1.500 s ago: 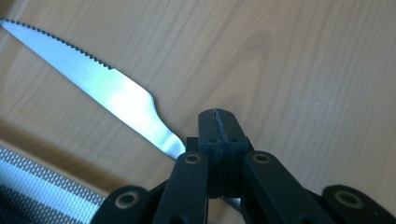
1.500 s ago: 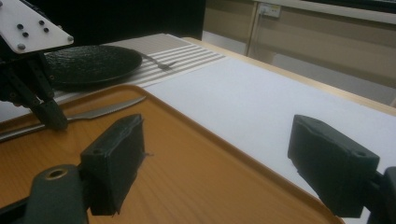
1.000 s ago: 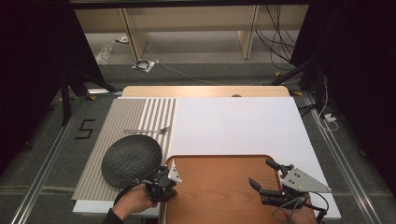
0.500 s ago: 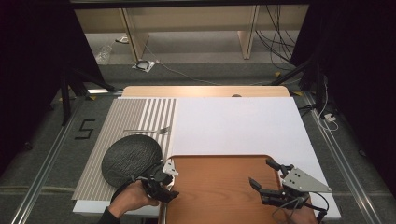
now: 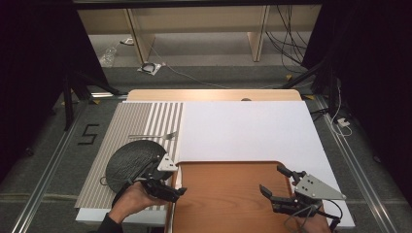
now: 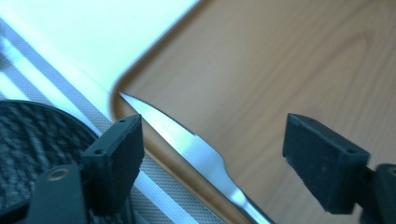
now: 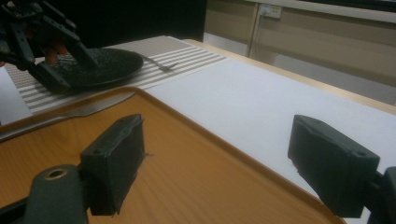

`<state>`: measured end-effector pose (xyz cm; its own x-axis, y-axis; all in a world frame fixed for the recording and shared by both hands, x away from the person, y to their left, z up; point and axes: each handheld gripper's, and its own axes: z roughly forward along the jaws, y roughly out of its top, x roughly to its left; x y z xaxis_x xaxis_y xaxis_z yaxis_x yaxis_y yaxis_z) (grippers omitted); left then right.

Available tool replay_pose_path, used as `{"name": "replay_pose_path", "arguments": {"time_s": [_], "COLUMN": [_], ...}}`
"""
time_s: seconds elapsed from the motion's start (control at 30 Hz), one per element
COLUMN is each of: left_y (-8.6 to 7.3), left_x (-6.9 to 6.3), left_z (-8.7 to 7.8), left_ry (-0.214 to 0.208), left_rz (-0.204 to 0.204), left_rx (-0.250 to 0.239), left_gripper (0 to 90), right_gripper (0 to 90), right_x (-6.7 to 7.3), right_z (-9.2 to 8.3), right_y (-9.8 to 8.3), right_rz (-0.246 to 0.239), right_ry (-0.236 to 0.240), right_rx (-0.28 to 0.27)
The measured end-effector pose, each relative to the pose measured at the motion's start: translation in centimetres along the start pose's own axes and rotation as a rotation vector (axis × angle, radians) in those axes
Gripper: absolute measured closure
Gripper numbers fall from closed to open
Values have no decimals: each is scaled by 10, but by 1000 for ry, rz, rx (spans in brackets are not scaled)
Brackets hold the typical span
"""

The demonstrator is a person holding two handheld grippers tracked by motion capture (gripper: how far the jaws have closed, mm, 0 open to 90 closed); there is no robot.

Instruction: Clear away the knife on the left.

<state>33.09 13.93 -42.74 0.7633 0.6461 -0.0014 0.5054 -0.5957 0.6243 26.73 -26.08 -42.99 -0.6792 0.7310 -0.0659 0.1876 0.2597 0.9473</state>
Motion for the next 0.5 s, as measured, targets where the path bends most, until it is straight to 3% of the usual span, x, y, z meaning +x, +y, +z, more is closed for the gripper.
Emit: {"name": "replay_pose_path", "arguments": {"time_s": [0.13,0.5], "left_y": [0,1], "left_x": [7,18], "left_z": [-6,-13], "left_ry": [27,50], "left_rz": [-25,-70], "left_rx": [-47,-88], "left_gripper": [193,185], "right_gripper": [195,194], "right_x": [0,-1], "right_z": [1,0], "right_y": [0,-1], "right_rz": [3,7], "right_ry": [0,-1], "right_rx": [-8,-12]}}
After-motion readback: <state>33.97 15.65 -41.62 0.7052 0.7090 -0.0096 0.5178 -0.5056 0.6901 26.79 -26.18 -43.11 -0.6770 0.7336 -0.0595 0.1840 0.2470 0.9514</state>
